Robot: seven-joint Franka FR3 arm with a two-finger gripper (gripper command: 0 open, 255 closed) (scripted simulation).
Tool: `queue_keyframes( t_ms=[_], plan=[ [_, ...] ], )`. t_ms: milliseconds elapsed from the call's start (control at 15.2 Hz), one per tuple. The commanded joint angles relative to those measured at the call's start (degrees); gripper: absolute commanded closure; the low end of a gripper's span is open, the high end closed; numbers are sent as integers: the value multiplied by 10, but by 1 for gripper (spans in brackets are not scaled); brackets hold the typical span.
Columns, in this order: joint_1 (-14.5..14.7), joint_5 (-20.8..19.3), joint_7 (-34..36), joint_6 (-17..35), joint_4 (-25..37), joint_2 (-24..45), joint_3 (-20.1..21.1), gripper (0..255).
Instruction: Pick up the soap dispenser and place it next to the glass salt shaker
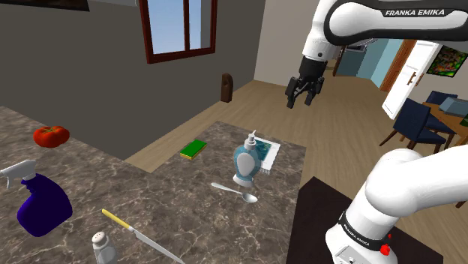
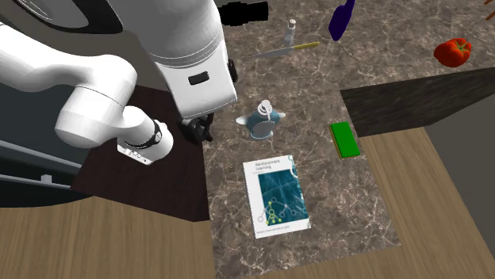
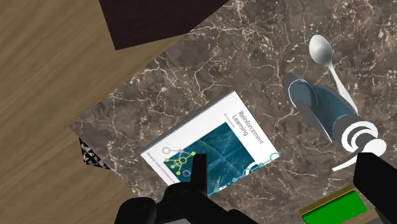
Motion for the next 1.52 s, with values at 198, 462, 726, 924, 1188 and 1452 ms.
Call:
queue_keyframes(
  t_ms=[198,462,726,924,1188,1452],
  plan=[
    [14,20,20,56,-34,10,21,0],
    [35,46,46,134,-69,36,50,0],
    [56,69,71,215,-92,76,81,0],
    [70,84,90,277,-101,115,105,0],
    [72,86,92,310,-114,134,110,0],
    [72,88,92,353,-131,159,114,0]
  ],
)
